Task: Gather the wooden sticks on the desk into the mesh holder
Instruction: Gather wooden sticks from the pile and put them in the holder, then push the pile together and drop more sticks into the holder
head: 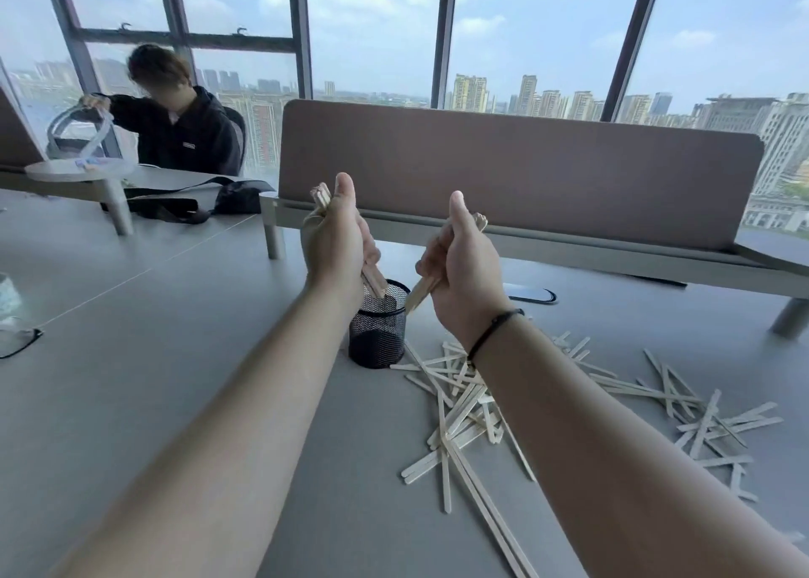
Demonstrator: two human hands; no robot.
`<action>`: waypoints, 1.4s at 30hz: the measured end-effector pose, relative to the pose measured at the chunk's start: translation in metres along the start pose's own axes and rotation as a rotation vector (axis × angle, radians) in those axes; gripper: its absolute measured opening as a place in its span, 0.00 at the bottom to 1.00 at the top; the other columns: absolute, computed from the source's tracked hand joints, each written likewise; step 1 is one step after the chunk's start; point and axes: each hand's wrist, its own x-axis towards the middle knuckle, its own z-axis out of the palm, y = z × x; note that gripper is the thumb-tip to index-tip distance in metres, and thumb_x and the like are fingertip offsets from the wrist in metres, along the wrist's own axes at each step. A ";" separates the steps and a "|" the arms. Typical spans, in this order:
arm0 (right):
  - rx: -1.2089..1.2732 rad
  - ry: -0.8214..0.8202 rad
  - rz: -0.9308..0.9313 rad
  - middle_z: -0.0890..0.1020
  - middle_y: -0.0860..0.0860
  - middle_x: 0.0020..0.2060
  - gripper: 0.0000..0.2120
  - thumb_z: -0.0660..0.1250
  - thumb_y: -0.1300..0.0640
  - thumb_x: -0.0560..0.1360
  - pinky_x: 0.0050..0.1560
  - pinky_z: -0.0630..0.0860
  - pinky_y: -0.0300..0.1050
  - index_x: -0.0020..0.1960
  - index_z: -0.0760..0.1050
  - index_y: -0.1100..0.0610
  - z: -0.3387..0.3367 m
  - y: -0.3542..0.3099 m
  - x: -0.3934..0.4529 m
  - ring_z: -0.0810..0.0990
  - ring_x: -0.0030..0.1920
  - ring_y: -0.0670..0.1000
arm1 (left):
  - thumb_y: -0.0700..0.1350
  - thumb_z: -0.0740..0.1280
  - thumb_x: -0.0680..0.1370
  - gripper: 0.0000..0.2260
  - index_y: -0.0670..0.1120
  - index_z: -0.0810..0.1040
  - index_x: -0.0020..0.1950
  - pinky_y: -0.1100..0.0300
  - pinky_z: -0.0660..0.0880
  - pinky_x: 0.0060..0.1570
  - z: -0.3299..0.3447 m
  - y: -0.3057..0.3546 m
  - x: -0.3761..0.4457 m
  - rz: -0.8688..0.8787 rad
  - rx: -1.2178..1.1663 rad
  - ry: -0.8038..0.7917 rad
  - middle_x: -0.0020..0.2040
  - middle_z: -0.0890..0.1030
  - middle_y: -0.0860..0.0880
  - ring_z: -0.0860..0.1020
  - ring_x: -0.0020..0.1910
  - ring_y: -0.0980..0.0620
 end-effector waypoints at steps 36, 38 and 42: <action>-1.710 -0.248 -0.186 0.68 0.44 0.72 0.37 0.58 0.23 0.66 0.72 0.61 0.49 0.70 0.67 0.38 -0.275 -0.025 -0.103 0.65 0.73 0.49 | 0.82 0.66 0.52 0.55 0.73 0.50 0.76 0.54 0.40 0.78 -0.057 -0.117 -0.095 0.385 1.437 -1.307 0.82 0.43 0.58 0.39 0.80 0.57; -1.750 -0.138 -0.164 0.66 0.45 0.73 0.39 0.54 0.20 0.64 0.75 0.54 0.52 0.71 0.65 0.38 -0.298 -0.024 -0.108 0.59 0.75 0.49 | 0.80 0.68 0.56 0.53 0.71 0.52 0.77 0.62 0.42 0.75 -0.050 -0.119 -0.101 0.363 1.425 -1.290 0.82 0.43 0.59 0.42 0.80 0.58; -1.662 0.154 -0.012 0.68 0.46 0.71 0.41 0.50 0.19 0.64 0.72 0.57 0.62 0.70 0.64 0.38 -0.330 -0.021 -0.100 0.61 0.74 0.51 | 0.80 0.67 0.60 0.47 0.71 0.55 0.76 0.56 0.55 0.75 -0.031 -0.127 -0.112 0.333 1.378 -1.159 0.81 0.51 0.62 0.53 0.80 0.56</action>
